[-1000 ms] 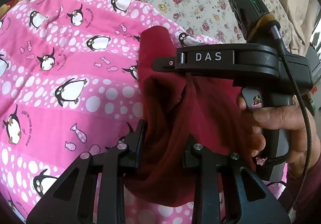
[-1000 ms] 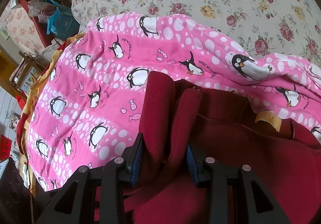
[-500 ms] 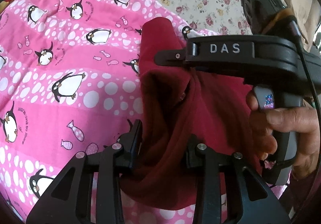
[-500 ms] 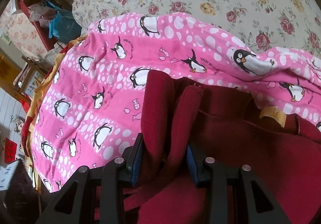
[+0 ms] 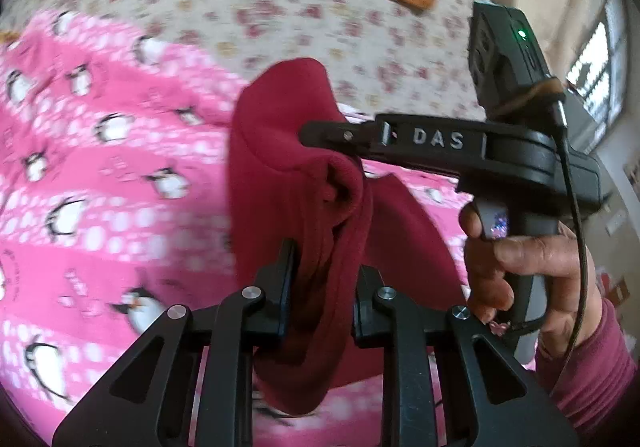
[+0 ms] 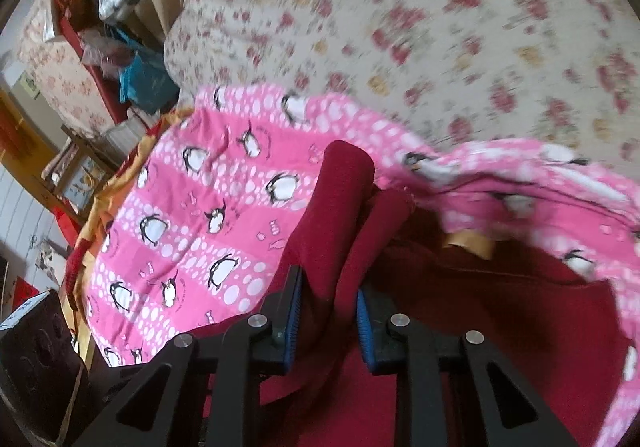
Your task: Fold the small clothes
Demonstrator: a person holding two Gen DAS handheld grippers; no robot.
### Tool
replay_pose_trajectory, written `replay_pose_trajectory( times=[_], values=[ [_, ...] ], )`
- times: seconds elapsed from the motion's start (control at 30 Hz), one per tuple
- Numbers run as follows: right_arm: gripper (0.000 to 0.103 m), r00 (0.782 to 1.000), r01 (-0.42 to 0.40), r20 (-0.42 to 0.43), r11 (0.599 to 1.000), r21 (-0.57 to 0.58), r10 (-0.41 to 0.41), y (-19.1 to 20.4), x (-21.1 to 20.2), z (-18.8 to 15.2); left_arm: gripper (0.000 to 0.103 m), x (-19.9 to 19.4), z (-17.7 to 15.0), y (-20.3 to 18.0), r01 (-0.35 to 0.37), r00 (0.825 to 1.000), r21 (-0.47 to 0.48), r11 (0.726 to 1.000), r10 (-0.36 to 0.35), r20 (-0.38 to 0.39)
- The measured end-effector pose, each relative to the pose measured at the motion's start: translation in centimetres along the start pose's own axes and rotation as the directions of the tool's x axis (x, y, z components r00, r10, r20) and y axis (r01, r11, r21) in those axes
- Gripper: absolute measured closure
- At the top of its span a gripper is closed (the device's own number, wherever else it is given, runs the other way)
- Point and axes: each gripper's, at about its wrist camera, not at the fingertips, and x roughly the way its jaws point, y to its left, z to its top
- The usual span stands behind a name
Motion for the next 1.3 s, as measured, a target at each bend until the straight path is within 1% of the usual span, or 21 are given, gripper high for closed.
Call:
replay_pose_trajectory(
  times=[0.07, 0.2, 0.27, 0.4, 0.6, 0.63, 0.67, 0.7, 0.73, 0.77, 0.87, 0.9, 0.93, 0.97, 1.03, 1.07, 1.1, 1.2, 1.27, 1.3],
  values=[
    [0.080, 1.000, 0.012, 0.024, 1.000, 0.015, -0.012, -1.3, -2.2, -0.4, 0.082, 0.9, -0.2, -2.1, 0.026, 1.000, 0.030, 0.999, -0.026, -0.017],
    [0.081, 0.998, 0.051, 0.042, 0.998, 0.042, -0.053, -3.9, -5.4, -1.9, 0.082, 2.9, -0.8, -6.1, 0.067, 0.997, 0.084, 0.994, -0.063, -0.052],
    [0.082, 0.996, 0.072, 0.044, 0.996, 0.061, -0.075, -5.6, -6.6, -2.9, 0.082, 3.9, -1.3, -7.8, 0.085, 0.994, 0.110, 0.990, -0.077, -0.071],
    [0.083, 0.993, 0.099, 0.043, 0.986, 0.137, -0.106, -9.7, -8.5, -5.0, 0.082, 6.4, -2.3, -10.7, 0.107, 0.989, 0.138, 0.985, -0.092, -0.113],
    [0.083, 0.989, 0.137, 0.029, 0.968, 0.211, -0.146, -13.9, -9.0, -6.9, 0.082, 9.5, -3.5, -12.9, 0.134, 0.982, 0.171, 0.976, -0.107, -0.157],
    [0.083, 0.987, 0.151, 0.022, 0.964, 0.218, -0.160, -14.4, -8.7, -7.2, 0.082, 9.9, -3.6, -13.1, 0.147, 0.979, 0.183, 0.972, -0.116, -0.168],
    [0.084, 0.981, 0.186, 0.013, 0.959, 0.215, -0.193, -14.8, -8.4, -7.4, 0.082, 10.2, -3.8, -13.4, 0.154, 0.977, 0.195, 0.969, -0.120, -0.177],
    [0.085, 0.972, 0.228, 0.005, 0.952, 0.204, -0.234, -15.0, -8.1, -7.6, 0.081, 10.4, -3.9, -13.4, 0.162, 0.975, 0.204, 0.966, -0.124, -0.184],
    [0.086, 0.961, 0.272, -0.008, 0.941, 0.201, -0.276, -15.4, -7.7, -7.8, 0.075, 10.5, -3.9, -13.5, 0.169, 0.973, 0.214, 0.962, -0.128, -0.191],
    [0.086, 0.958, 0.283, -0.017, 0.933, 0.220, -0.287, -16.0, -7.3, -8.1, 0.069, 10.4, -3.9, -13.4, 0.176, 0.971, 0.220, 0.959, -0.132, -0.201],
    [0.086, 0.976, 0.200, 0.013, 0.922, 0.330, -0.216, -17.8, -8.3, -8.9, 0.067, 9.0, -3.4, -12.4, 0.203, 0.961, 0.192, 0.960, -0.158, -0.227],
    [0.086, 0.978, 0.190, 0.019, 0.920, 0.343, -0.209, -17.8, -8.8, -9.0, 0.066, 8.3, -3.2, -12.1, 0.213, 0.958, 0.186, 0.959, -0.168, -0.231],
    [0.085, 0.978, 0.183, 0.027, 0.918, 0.352, -0.205, -17.6, -9.4, -9.2, 0.062, 7.3, -3.2, -11.8, 0.218, 0.959, 0.190, 0.957, -0.173, -0.226],
    [0.083, 0.979, 0.172, 0.039, 0.918, 0.358, -0.199, -17.2, -10.3, -9.6, 0.057, 6.2, -3.1, -11.5, 0.205, 0.965, 0.207, 0.957, -0.162, -0.205],
    [0.070, 0.986, 0.127, 0.055, 0.927, 0.353, -0.156, -16.1, -11.6, -10.4, 0.051, 4.3, -2.8, -10.8, 0.162, 0.980, 0.236, 0.958, -0.129, -0.151],
    [0.052, 0.990, 0.106, 0.056, 0.933, 0.343, -0.133, -15.4, -12.1, -10.9, 0.051, 3.6, -2.7, -10.4, 0.147, 0.984, 0.241, 0.959, -0.118, -0.131],
    [0.041, 0.992, 0.087, 0.056, 0.939, 0.333, -0.112, -14.5, -12.4, -11.4, 0.051, 3.1, -2.5, -9.9, 0.130, 0.988, 0.238, 0.962, -0.105, -0.114],
    [0.040, 0.997, 0.033, 0.061, 0.948, 0.316, -0.056, -12.7, -12.6, -12.9, 0.051, 2.6, -2.3, -8.1, 0.077, 0.995, 0.200, 0.977, -0.061, -0.084],
    [0.040, 0.999, -0.006, 0.053, 0.942, 0.335, -0.012, -11.9, -11.9, -13.8, 0.051, 3.0, -2.8, -7.0, 0.023, 0.996, 0.182, 0.983, -0.006, -0.094],
    [0.040, 0.999, -0.016, 0.032, 0.938, 0.346, 0.005, -11.7, -11.0, -14.1, 0.051, 3.5, -3.2, -6.7, -0.005, 0.994, 0.184, 0.983, 0.025, -0.104]
  ],
)
